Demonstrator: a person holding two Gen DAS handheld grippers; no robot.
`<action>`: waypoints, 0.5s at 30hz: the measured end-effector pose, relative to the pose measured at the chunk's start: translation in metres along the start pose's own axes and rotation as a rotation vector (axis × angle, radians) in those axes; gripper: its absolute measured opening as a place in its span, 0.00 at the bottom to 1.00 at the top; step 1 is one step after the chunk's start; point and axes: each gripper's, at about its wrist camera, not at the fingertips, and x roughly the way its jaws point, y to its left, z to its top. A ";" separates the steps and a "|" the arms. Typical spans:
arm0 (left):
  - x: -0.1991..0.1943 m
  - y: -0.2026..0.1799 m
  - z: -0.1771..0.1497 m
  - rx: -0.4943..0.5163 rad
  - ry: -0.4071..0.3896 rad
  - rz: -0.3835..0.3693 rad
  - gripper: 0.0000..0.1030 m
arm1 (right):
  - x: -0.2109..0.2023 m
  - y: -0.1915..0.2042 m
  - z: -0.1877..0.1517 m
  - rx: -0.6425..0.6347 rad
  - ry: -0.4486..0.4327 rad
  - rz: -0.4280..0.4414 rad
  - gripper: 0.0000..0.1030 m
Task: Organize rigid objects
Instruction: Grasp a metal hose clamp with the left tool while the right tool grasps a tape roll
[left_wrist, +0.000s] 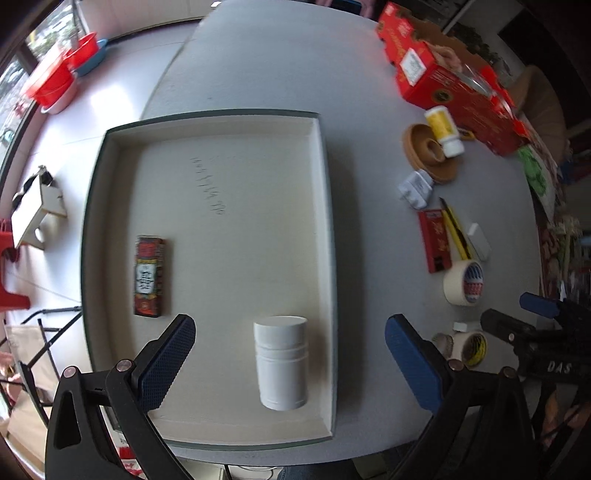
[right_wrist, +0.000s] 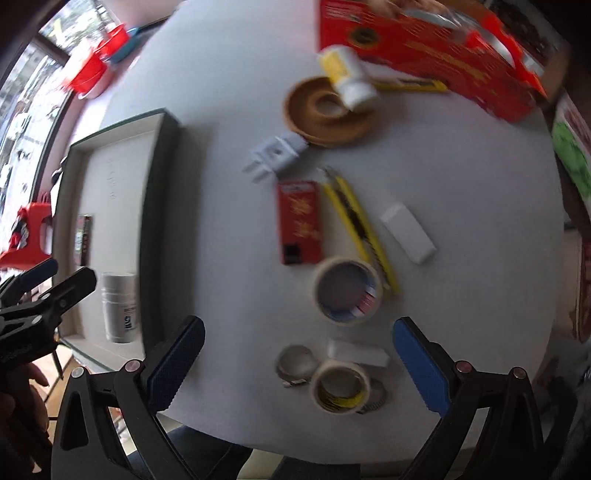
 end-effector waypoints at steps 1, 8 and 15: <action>0.003 -0.009 -0.002 0.029 0.010 -0.004 1.00 | 0.002 -0.015 -0.005 0.037 0.010 0.001 0.99; 0.016 -0.057 -0.018 0.185 0.070 -0.027 1.00 | 0.013 -0.052 -0.040 0.051 0.069 -0.001 1.00; 0.027 -0.079 -0.023 0.238 0.117 -0.001 1.00 | 0.031 -0.018 -0.047 -0.128 0.085 0.018 1.00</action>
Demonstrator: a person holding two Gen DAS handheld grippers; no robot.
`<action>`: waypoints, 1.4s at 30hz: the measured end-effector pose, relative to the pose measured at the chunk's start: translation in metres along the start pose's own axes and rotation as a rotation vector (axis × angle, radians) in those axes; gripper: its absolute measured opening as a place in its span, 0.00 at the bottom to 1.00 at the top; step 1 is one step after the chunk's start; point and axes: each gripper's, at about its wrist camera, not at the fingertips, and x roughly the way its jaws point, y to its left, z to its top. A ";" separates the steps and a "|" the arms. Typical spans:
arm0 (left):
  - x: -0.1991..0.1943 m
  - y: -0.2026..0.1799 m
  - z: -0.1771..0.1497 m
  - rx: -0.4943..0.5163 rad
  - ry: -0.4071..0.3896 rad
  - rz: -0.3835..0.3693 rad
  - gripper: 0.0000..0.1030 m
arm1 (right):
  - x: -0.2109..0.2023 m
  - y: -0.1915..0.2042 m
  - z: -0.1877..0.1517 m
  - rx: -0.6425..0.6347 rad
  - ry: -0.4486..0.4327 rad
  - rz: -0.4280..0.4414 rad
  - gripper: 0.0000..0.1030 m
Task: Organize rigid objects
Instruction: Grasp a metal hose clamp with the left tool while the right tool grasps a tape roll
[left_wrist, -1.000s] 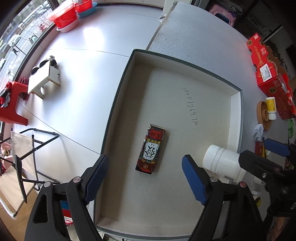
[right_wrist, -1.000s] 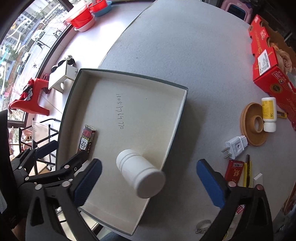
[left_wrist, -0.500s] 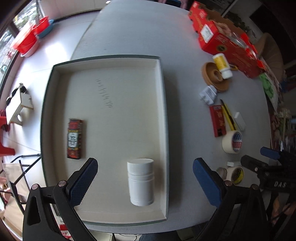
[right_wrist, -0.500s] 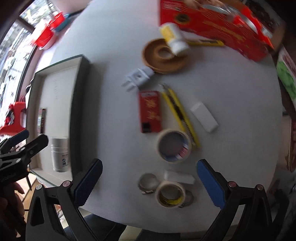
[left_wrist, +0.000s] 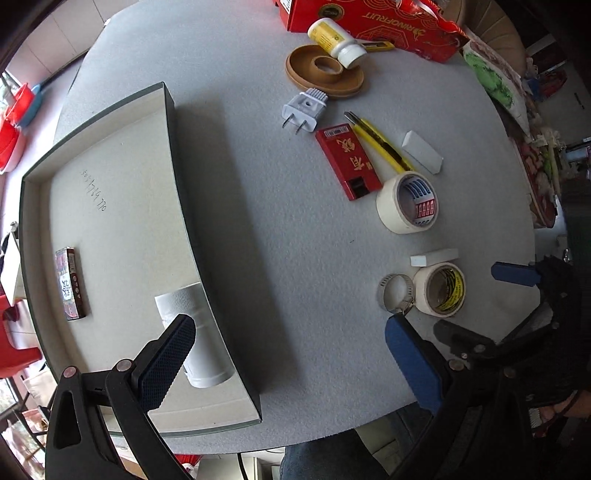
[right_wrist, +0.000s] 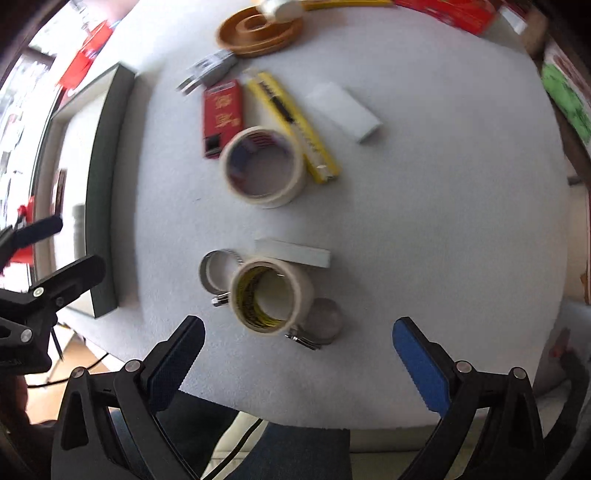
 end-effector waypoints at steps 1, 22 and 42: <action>0.002 -0.002 0.000 0.007 0.008 0.006 1.00 | 0.006 0.005 0.002 -0.029 0.009 -0.022 1.00; 0.078 -0.080 0.021 0.167 0.061 0.135 1.00 | -0.010 -0.094 -0.009 0.299 -0.045 0.000 1.00; 0.070 -0.029 0.004 -0.120 0.055 0.137 1.00 | 0.029 -0.039 0.027 0.163 0.032 -0.007 1.00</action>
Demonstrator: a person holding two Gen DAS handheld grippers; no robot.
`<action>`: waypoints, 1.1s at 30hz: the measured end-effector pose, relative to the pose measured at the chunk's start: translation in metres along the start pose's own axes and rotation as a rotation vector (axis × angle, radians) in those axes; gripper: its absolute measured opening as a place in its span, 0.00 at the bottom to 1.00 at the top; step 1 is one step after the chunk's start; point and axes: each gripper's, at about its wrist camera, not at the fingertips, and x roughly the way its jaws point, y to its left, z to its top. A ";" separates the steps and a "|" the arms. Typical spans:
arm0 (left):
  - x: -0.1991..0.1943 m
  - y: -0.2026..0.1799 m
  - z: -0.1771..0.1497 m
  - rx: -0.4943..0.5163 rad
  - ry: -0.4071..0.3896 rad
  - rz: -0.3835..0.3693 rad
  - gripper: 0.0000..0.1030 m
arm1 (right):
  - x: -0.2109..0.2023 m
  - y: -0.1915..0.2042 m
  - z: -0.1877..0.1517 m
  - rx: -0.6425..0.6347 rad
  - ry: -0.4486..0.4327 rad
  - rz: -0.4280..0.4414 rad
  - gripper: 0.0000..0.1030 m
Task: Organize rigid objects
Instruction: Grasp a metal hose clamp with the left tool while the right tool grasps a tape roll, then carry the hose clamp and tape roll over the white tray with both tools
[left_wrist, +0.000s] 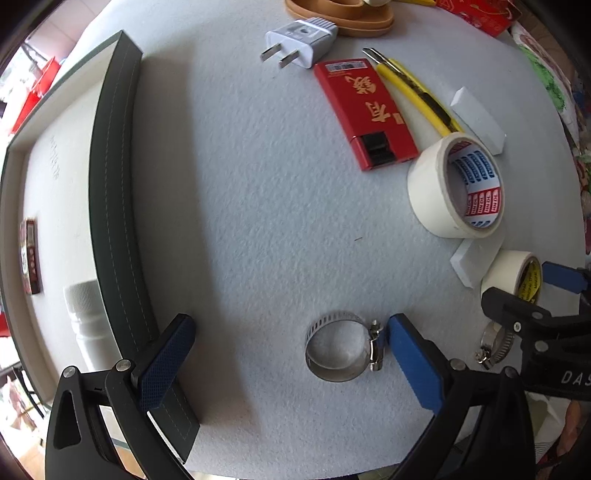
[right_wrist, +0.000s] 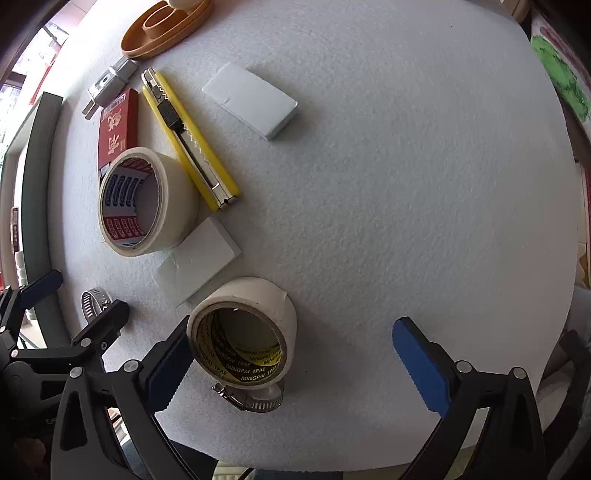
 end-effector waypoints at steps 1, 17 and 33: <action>-0.001 0.001 -0.002 -0.005 -0.008 0.000 1.00 | 0.001 0.000 0.000 -0.006 -0.003 -0.003 1.00; 0.004 0.000 -0.038 -0.082 -0.029 0.002 1.00 | 0.021 0.007 -0.002 -0.165 -0.051 -0.077 0.72; -0.003 -0.042 -0.067 0.161 0.001 -0.038 0.44 | -0.002 -0.033 -0.022 -0.008 -0.054 0.000 0.49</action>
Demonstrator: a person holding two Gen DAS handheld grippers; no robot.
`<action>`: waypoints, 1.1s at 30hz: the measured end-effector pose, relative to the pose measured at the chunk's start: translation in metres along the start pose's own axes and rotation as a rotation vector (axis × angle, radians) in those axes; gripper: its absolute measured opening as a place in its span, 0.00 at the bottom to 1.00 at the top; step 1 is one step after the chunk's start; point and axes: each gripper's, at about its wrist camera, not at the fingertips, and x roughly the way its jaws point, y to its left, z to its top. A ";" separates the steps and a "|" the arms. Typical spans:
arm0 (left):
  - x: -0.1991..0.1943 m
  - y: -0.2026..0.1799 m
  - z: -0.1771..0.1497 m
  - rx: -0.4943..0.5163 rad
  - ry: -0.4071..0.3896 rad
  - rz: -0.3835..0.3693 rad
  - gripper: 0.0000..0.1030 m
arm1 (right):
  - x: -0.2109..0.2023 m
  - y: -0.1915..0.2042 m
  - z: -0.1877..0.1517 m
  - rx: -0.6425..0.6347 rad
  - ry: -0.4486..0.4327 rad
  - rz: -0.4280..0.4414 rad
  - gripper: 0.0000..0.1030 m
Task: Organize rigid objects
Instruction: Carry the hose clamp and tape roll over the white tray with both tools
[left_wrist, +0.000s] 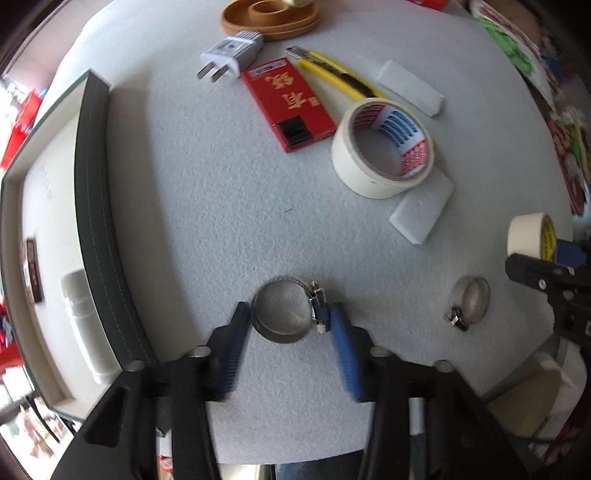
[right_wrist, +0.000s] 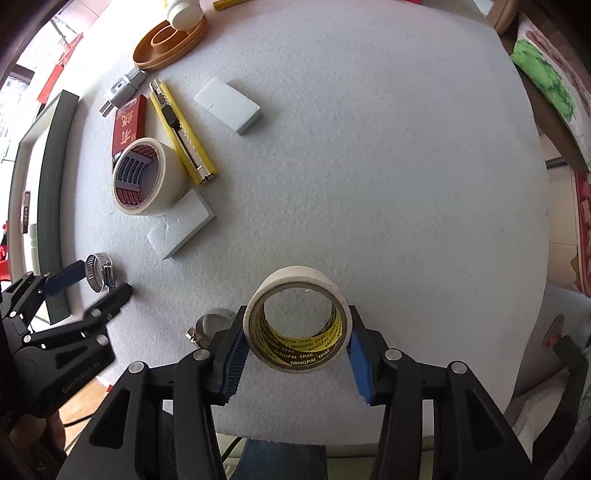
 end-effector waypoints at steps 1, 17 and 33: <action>-0.001 0.002 -0.002 0.005 0.007 -0.025 0.44 | 0.001 0.000 -0.002 0.010 0.005 0.005 0.48; -0.057 -0.004 -0.022 0.149 -0.084 -0.082 0.45 | 0.002 0.036 -0.029 -0.042 0.029 -0.015 0.49; -0.085 0.088 -0.021 -0.014 -0.247 -0.067 0.45 | -0.043 0.115 -0.017 -0.241 -0.058 -0.080 0.49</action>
